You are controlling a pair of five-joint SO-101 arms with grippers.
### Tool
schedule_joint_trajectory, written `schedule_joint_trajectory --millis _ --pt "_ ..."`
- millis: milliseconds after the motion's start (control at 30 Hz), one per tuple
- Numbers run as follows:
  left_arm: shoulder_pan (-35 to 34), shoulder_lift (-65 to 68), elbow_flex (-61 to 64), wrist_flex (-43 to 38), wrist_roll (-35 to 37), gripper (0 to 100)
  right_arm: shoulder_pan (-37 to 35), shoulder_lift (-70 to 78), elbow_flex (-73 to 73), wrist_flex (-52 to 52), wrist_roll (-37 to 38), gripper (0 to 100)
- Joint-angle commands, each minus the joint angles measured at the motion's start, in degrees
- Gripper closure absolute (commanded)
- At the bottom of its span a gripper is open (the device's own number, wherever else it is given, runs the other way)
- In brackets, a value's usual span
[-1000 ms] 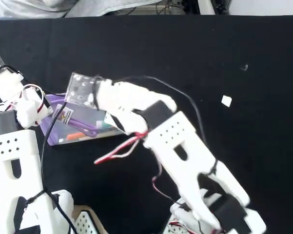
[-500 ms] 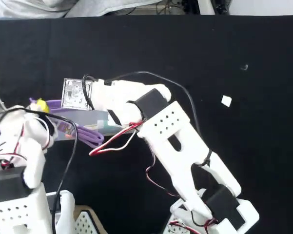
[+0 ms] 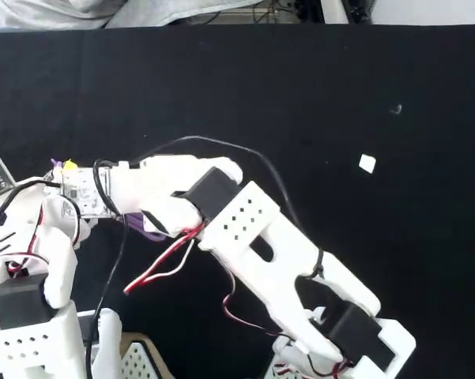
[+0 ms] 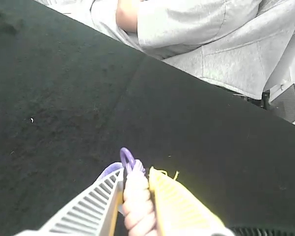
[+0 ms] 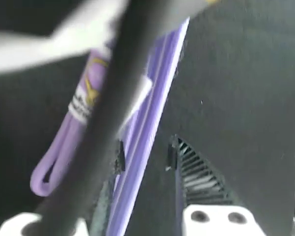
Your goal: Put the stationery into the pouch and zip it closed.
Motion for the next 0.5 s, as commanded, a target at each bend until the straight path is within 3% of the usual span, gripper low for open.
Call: schedule_joint_trajectory --millis 0,267,467 --pt "0.5 -0.8 -0.5 -1.3 -0.3 97 -1.1 1.2 -0.2 -1.5 -2.6 85.1" --pt "-0.2 -0.8 0.7 -1.3 -0.4 97 -1.1 4.4 -0.3 -3.7 -2.9 85.8" --pt "-1.6 -0.8 1.5 -1.4 -0.5 97 -0.9 4.4 2.6 -8.5 -3.0 98.7"
